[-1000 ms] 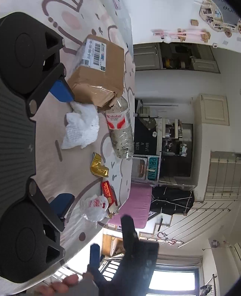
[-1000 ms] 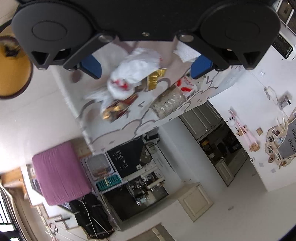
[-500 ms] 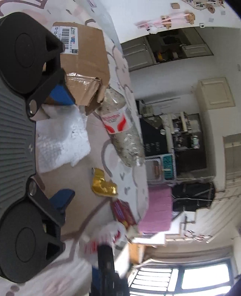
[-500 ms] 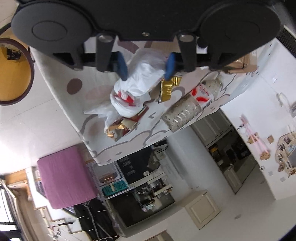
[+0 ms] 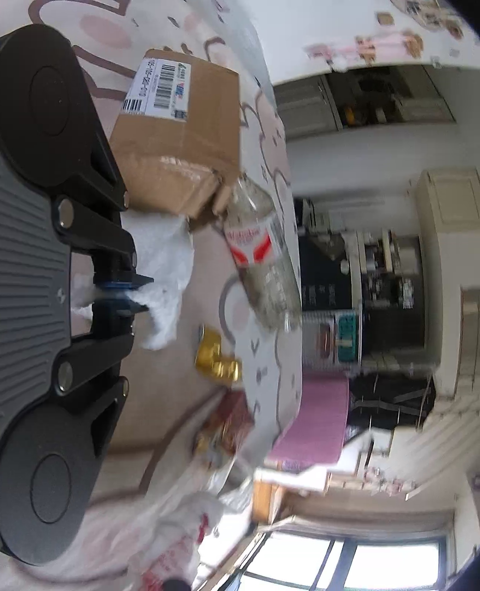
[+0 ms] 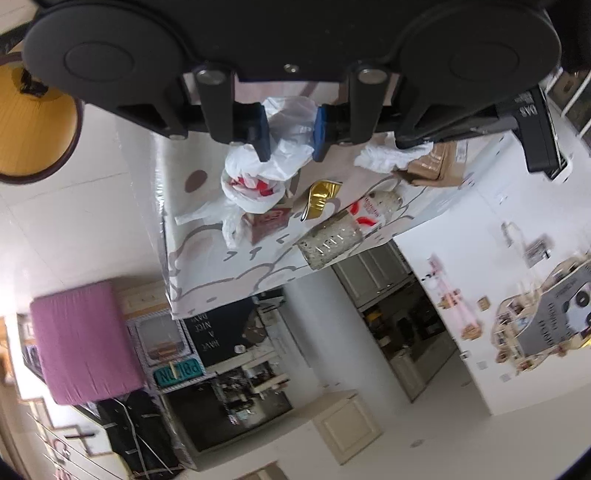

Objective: Collect trash
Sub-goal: 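Grasp the white tissue with the left tool while the right tool grasps the white plastic bag, then lift the tissue with the left tool while the right tool lifts the plastic bag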

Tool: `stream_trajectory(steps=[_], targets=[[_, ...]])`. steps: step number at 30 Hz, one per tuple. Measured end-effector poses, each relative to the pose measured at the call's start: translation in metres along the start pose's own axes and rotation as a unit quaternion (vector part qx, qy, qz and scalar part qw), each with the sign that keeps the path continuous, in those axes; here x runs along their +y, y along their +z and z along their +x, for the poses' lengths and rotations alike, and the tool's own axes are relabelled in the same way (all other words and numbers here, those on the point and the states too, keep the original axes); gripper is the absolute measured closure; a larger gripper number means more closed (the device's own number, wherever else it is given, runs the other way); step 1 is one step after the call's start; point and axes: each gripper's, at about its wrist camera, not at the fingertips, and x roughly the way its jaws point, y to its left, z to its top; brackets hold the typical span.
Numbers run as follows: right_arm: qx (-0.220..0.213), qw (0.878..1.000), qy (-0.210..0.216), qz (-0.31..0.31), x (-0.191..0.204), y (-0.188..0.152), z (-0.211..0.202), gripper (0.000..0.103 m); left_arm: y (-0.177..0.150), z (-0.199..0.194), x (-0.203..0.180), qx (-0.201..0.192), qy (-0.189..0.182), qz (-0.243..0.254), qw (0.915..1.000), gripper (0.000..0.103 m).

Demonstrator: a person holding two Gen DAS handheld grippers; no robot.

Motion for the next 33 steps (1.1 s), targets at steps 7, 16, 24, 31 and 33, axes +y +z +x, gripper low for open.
stream_trajectory(steps=[7,16,24,31,33], targets=[[0.005,0.999,0.041,-0.003,-0.013,-0.008,-0.032,0.079,-0.012,-0.054,-0.049,0.040,-0.112,0.046,0.9918,0.099],[0.000,0.997,0.071,0.009,-0.036,-0.017,-0.060,0.079,-0.022,-0.069,-0.088,0.046,-0.095,0.107,0.9886,0.094],[-0.002,0.997,0.077,0.021,-0.048,-0.021,-0.067,0.079,-0.007,-0.009,-0.073,0.066,-0.043,0.057,0.9953,0.086],[0.009,0.996,0.088,0.012,-0.052,-0.023,-0.065,0.079,-0.009,-0.008,-0.067,0.078,0.002,0.052,0.9956,0.034],[0.015,0.996,0.089,0.012,-0.053,-0.024,-0.063,0.079,-0.012,-0.009,-0.064,0.083,-0.007,0.035,0.9959,0.034]])
